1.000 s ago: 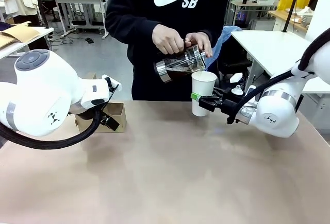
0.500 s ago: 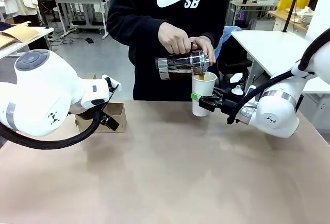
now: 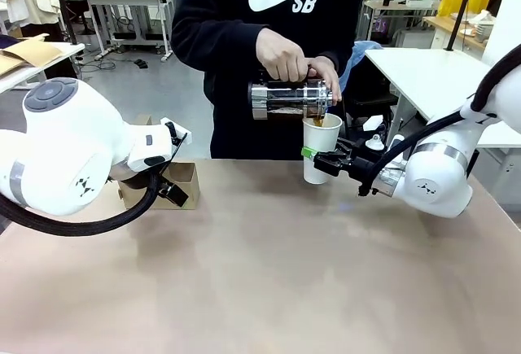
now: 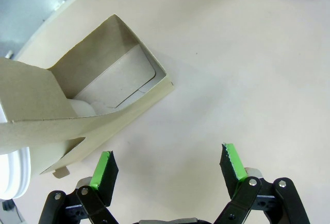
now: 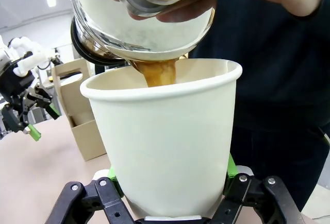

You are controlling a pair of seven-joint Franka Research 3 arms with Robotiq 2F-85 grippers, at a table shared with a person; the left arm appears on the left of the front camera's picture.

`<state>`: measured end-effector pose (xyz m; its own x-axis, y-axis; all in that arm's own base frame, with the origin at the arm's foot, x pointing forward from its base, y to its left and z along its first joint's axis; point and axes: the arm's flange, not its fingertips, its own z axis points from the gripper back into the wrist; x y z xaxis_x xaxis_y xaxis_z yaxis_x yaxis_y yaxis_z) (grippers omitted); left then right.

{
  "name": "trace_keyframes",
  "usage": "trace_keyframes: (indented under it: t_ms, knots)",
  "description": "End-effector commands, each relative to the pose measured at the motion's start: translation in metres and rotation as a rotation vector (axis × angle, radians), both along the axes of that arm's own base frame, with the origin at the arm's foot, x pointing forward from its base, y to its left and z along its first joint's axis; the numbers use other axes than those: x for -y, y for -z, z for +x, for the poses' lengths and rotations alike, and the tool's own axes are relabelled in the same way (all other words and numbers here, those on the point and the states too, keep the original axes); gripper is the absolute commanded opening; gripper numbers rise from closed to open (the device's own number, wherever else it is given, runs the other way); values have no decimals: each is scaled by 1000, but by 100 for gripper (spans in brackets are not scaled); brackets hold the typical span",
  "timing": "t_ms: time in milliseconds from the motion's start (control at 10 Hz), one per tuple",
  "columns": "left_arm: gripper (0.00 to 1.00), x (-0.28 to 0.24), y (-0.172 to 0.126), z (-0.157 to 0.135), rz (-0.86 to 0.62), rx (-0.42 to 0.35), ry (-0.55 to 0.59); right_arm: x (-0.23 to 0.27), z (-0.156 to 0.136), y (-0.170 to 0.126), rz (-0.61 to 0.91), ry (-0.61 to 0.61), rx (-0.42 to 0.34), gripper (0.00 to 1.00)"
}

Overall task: Pour a drink into a cup and package it in a carrier.
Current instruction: When a person places the Paper Cup Lid on the 600 ml Paper Cup , lift the 600 ml Paper Cup.

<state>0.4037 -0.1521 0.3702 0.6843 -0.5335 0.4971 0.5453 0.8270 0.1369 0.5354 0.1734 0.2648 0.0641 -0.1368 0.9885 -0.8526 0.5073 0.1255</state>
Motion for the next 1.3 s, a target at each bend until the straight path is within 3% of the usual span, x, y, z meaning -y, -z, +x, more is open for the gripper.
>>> trace_keyframes:
  t_ms: [0,1200]
  knots:
    - [100,0,0,0,-2,0,0,-2,-3,-3,-4,15,9,80]
    - [100,0,0,0,-2,0,0,-2,-3,-3,-4,15,9,80]
